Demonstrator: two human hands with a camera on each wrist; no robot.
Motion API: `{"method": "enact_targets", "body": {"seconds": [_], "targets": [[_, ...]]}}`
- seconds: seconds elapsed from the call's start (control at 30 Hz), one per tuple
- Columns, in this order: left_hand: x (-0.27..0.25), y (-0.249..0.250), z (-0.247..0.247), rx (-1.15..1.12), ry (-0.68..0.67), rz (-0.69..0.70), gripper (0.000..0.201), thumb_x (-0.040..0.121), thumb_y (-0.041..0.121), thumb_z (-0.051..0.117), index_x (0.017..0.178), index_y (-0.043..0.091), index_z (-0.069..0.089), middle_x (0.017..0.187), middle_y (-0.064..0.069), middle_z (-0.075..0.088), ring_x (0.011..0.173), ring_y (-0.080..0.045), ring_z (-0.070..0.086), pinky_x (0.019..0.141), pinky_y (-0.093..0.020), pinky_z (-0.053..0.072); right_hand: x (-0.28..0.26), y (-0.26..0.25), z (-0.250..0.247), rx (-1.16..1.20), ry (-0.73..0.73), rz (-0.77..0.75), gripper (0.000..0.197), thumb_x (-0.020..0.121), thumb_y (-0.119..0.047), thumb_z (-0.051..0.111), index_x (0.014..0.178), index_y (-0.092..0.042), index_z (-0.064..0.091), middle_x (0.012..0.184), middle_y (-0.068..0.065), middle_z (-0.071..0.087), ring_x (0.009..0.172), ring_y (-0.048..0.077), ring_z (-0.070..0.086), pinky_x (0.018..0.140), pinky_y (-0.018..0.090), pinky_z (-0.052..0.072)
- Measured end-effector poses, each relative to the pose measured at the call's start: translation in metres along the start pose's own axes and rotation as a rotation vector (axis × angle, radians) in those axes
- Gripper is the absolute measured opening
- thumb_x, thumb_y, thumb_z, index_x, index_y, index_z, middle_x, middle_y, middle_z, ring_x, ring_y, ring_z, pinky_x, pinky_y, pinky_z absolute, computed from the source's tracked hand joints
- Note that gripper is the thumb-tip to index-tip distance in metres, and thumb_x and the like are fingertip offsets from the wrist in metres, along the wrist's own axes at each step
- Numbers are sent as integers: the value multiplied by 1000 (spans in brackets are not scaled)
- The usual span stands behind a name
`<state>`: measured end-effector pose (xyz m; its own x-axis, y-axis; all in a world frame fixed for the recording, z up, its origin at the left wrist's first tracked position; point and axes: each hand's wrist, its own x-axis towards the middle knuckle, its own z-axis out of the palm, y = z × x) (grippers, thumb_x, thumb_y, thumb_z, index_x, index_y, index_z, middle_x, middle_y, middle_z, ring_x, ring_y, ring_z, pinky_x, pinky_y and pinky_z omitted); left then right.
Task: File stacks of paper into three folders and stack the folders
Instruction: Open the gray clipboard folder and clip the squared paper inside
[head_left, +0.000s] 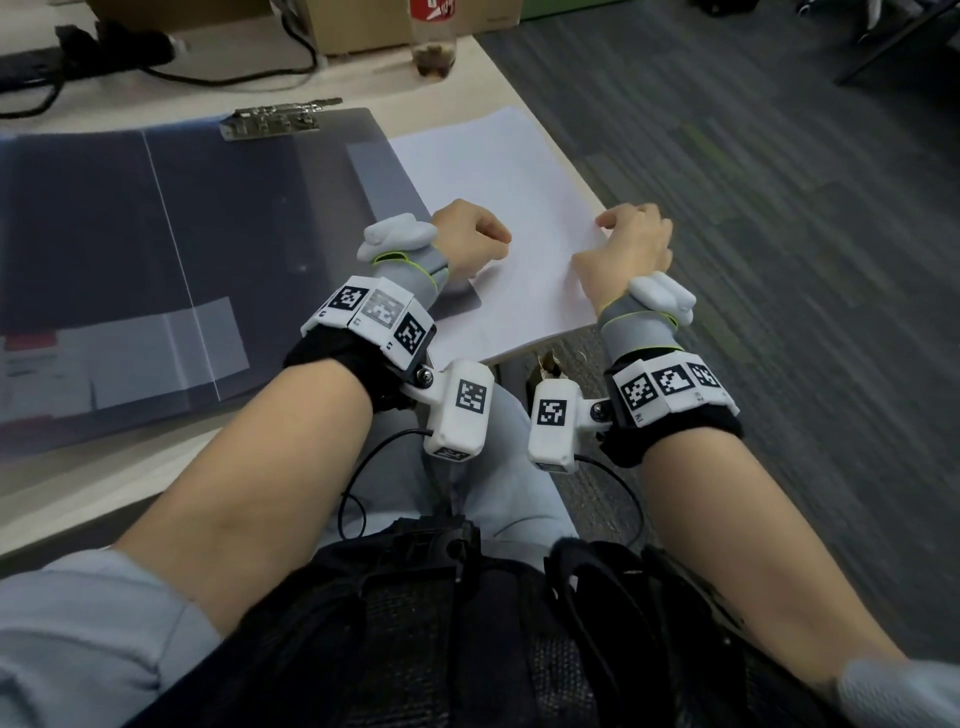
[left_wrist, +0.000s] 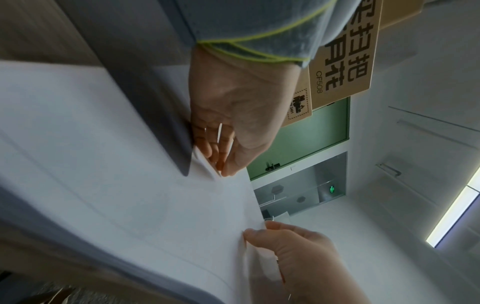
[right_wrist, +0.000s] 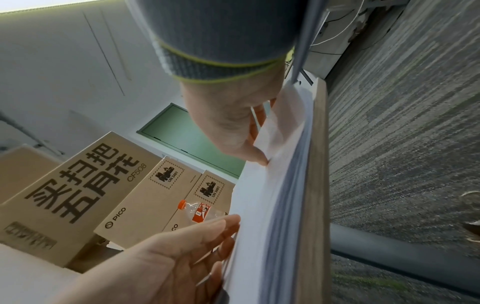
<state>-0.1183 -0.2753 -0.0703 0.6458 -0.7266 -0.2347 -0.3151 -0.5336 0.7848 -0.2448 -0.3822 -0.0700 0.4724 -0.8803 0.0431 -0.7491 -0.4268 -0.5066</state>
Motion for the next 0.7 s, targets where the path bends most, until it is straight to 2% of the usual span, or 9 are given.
{"method": "enact_targets", "body": {"seconds": [0.1,0.17,0.27,0.33,0.37,0.43,0.5,0.57,0.7], "targets": [[-1,2,0,-45,-27,-8,21,92,24,57,100,9,68,84,2,60,78,-13,55,65,-23,48,0,-5,-5,149,3,-19,33,77,-4,53,106,-16,63,117,5,60,107,26,56,84,33,46],[-1,5,1,-146,-76,-33,25,94,35,52,86,16,65,92,4,63,85,-7,61,58,-20,39,0,-8,-9,239,10,-51,25,76,-8,55,96,-18,66,104,2,67,93,24,64,79,33,52],[-2,13,3,-236,-109,-49,30,93,47,49,79,24,62,90,10,67,82,3,64,55,-19,33,-2,-12,-14,343,-19,-110,11,76,-20,64,86,-20,68,87,-6,67,85,15,64,80,32,53],[-3,16,3,-270,-101,-44,33,90,54,51,82,26,67,87,13,68,77,0,62,57,-20,35,-5,-16,-14,477,-87,-127,1,77,-23,68,77,-22,67,79,-7,65,82,10,63,82,33,53],[-2,17,3,-295,-94,-42,34,88,55,53,80,26,69,84,13,69,76,-4,60,57,-21,35,-7,-16,-14,537,-118,-131,6,77,-23,69,72,-24,66,78,-7,66,82,9,62,83,34,53],[0,16,4,-350,-86,-32,31,86,50,59,73,24,69,74,10,68,65,-7,54,54,-20,34,-9,-16,-11,589,-159,-139,10,76,-22,71,70,-28,66,81,-6,69,85,11,65,87,36,53],[0,16,5,-388,-112,-3,25,87,39,63,72,20,68,67,6,64,52,-4,48,51,-18,32,-10,-14,-8,588,-165,-135,8,74,-22,73,73,-27,67,88,-5,70,89,14,67,87,33,52],[0,15,5,-414,-127,18,22,88,33,64,73,17,67,62,5,62,54,-7,48,52,-20,32,-10,-12,-7,613,-165,-128,9,72,-22,75,74,-26,67,88,-7,70,89,13,67,86,29,52],[0,12,5,-433,-129,45,24,89,34,62,75,17,68,70,-4,56,62,-14,44,51,-20,30,-8,-11,-4,668,-159,-85,10,70,-24,76,76,-24,68,82,-11,68,84,3,63,84,27,50]]}}
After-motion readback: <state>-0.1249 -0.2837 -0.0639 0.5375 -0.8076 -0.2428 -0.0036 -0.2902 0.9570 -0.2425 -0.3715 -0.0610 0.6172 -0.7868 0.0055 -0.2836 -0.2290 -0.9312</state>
